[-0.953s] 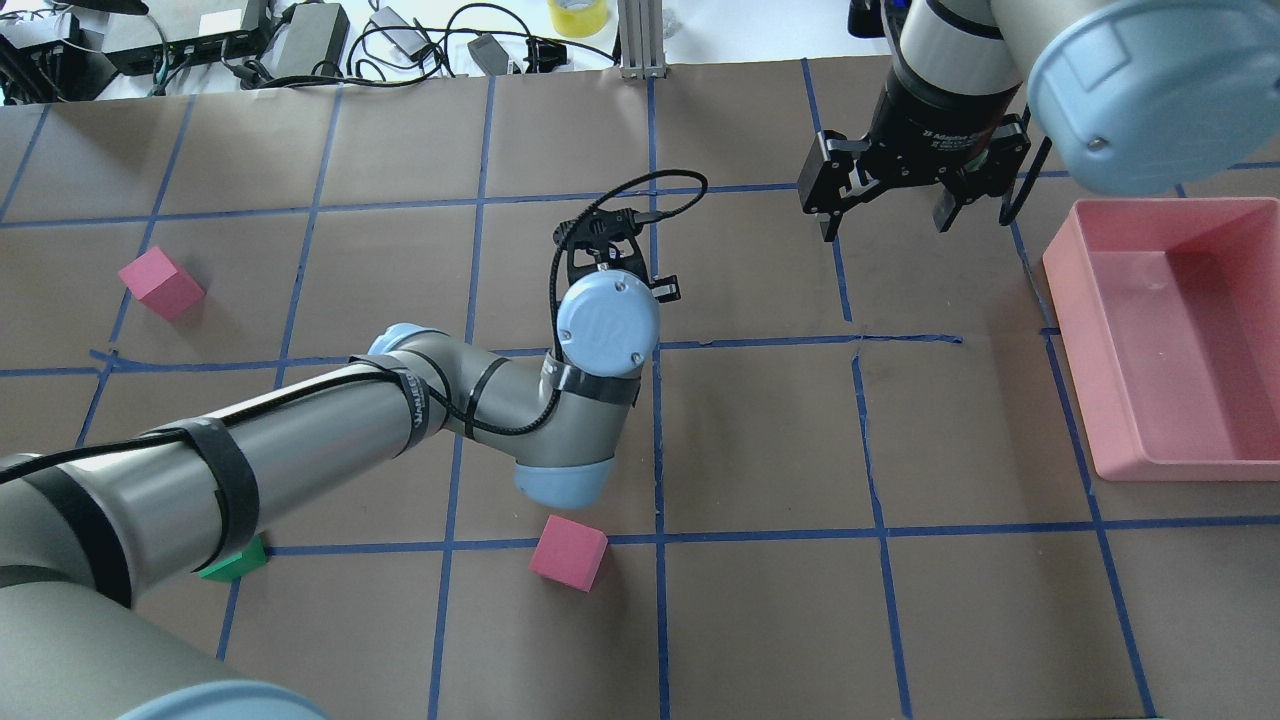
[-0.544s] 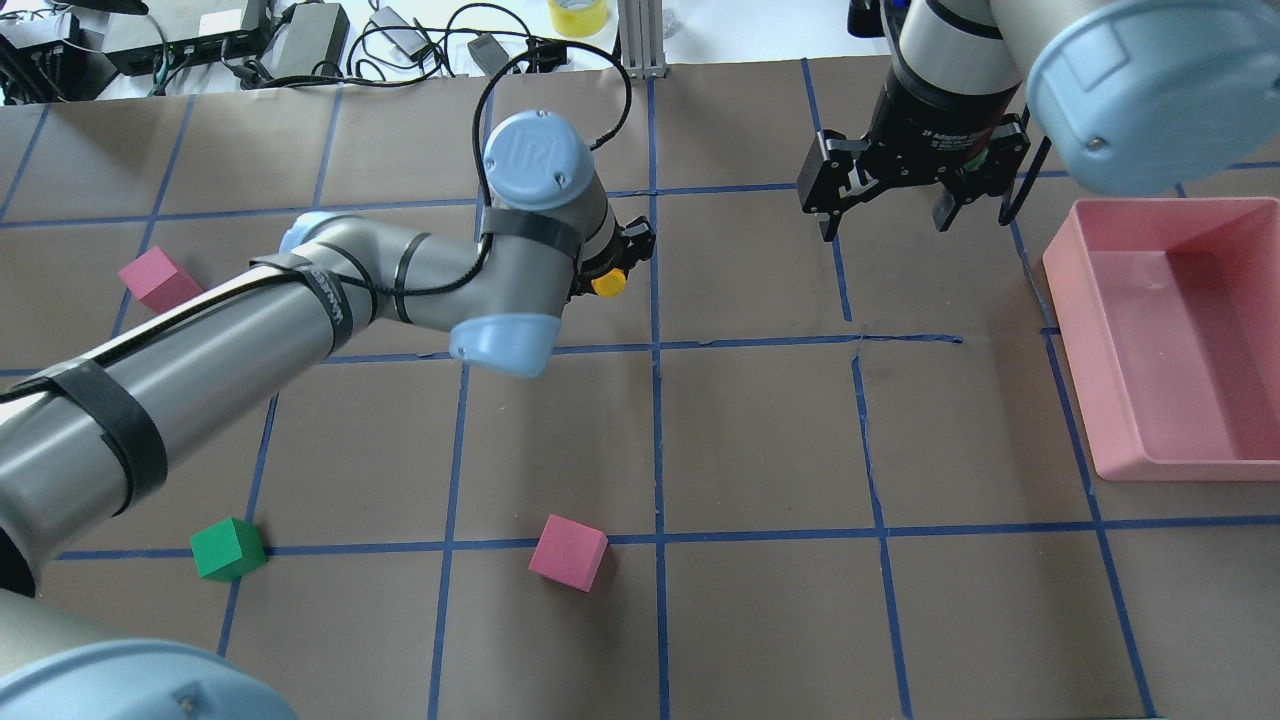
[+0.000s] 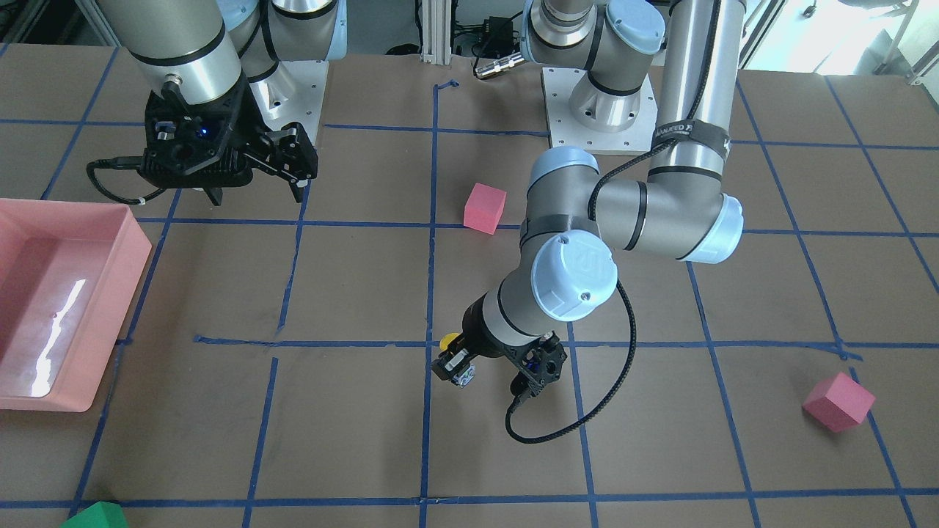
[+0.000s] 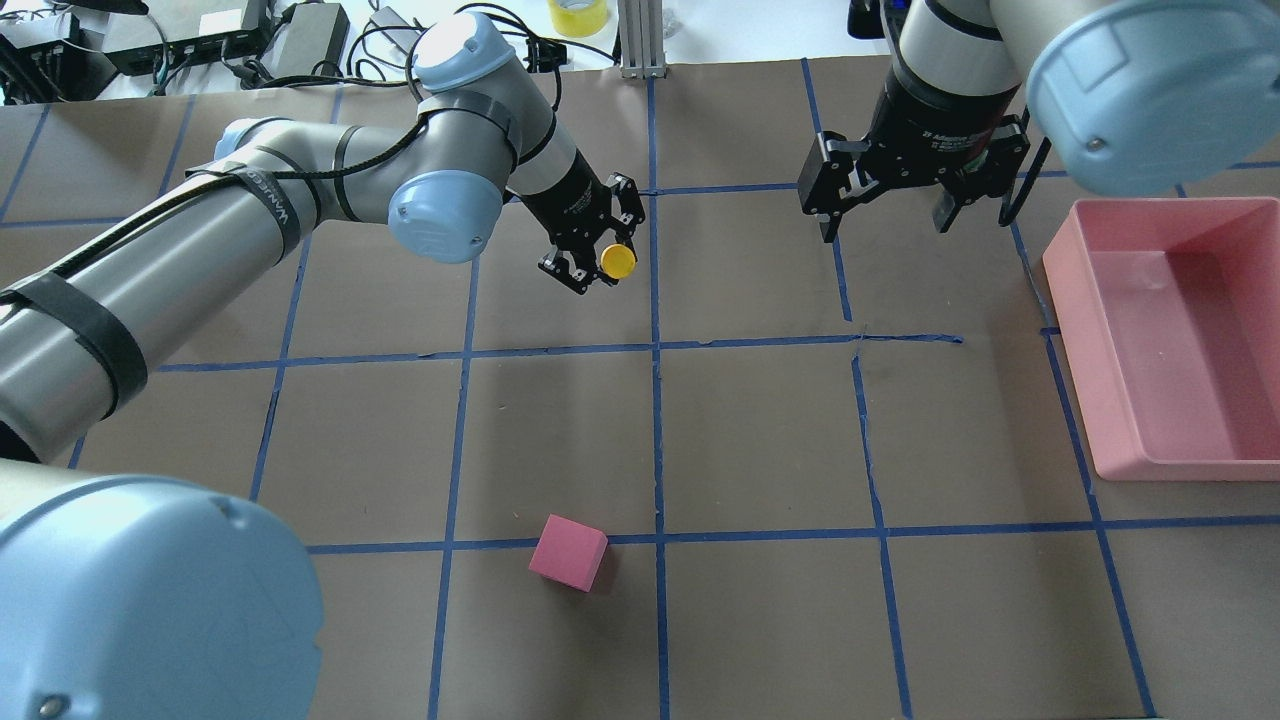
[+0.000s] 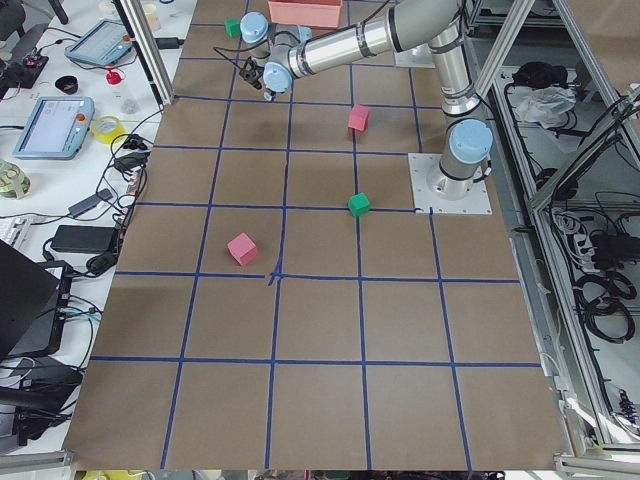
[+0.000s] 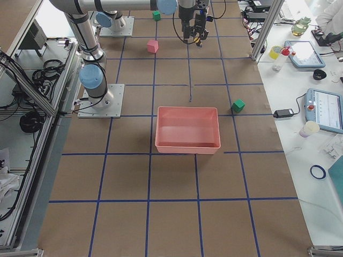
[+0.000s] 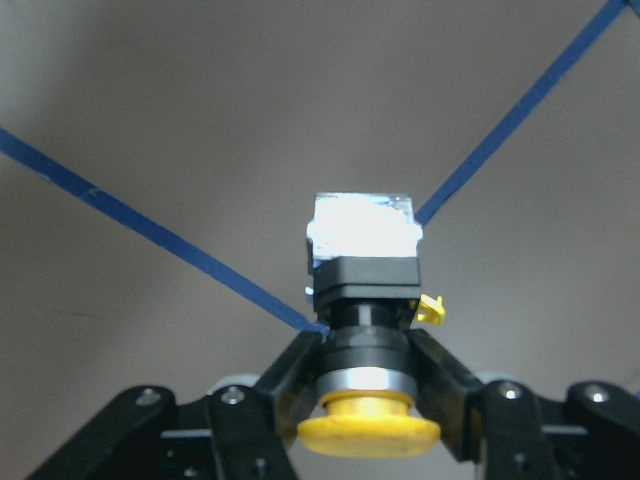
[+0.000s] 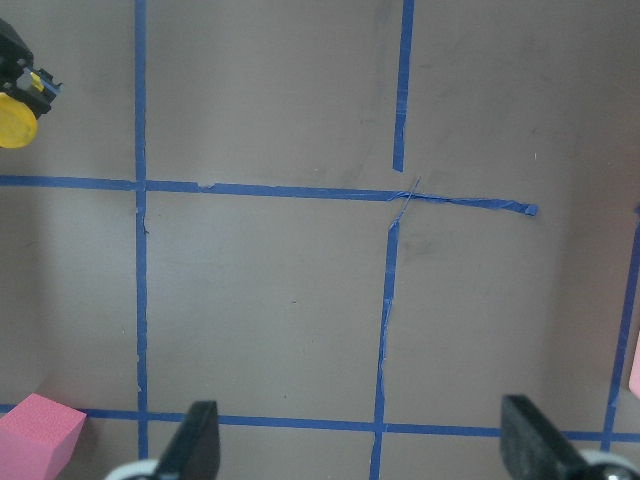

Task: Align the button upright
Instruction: 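Lift the switch with the left gripper and rotate it cap-down, then lower the switch onto the table upright with the left gripper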

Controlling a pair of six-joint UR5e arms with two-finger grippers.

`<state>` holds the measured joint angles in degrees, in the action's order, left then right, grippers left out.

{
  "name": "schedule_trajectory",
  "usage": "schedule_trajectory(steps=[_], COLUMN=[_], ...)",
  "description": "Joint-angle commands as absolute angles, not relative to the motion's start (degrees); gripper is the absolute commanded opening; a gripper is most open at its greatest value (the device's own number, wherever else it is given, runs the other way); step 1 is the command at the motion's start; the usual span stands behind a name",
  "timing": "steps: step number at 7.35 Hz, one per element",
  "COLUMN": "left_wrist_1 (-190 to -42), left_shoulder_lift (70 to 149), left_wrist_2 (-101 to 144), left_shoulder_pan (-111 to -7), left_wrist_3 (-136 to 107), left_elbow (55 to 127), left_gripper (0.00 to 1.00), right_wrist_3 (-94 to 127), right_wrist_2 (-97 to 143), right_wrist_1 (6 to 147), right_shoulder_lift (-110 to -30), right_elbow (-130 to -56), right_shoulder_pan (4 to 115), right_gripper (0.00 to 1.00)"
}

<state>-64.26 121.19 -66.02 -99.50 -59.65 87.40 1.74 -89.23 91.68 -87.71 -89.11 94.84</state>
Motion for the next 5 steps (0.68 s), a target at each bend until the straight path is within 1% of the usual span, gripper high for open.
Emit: schedule_trajectory(steps=[1,5], left_wrist_1=[-64.6,-64.7], left_shoulder_lift=[124.4,124.3], left_wrist_2=[-59.5,-54.8], left_shoulder_pan=[-98.9,-98.7], left_wrist_3=[-65.5,-65.8], left_elbow=[88.3,90.3], left_gripper=[0.0,0.0], right_wrist_3=[1.8,1.7], right_wrist_2=[-89.3,-89.3], right_wrist_1=[91.7,91.6], right_shoulder_lift=[-87.6,-87.7], right_elbow=[-89.3,-89.3], right_shoulder_pan=[94.8,94.7], right_gripper=[1.0,1.0])
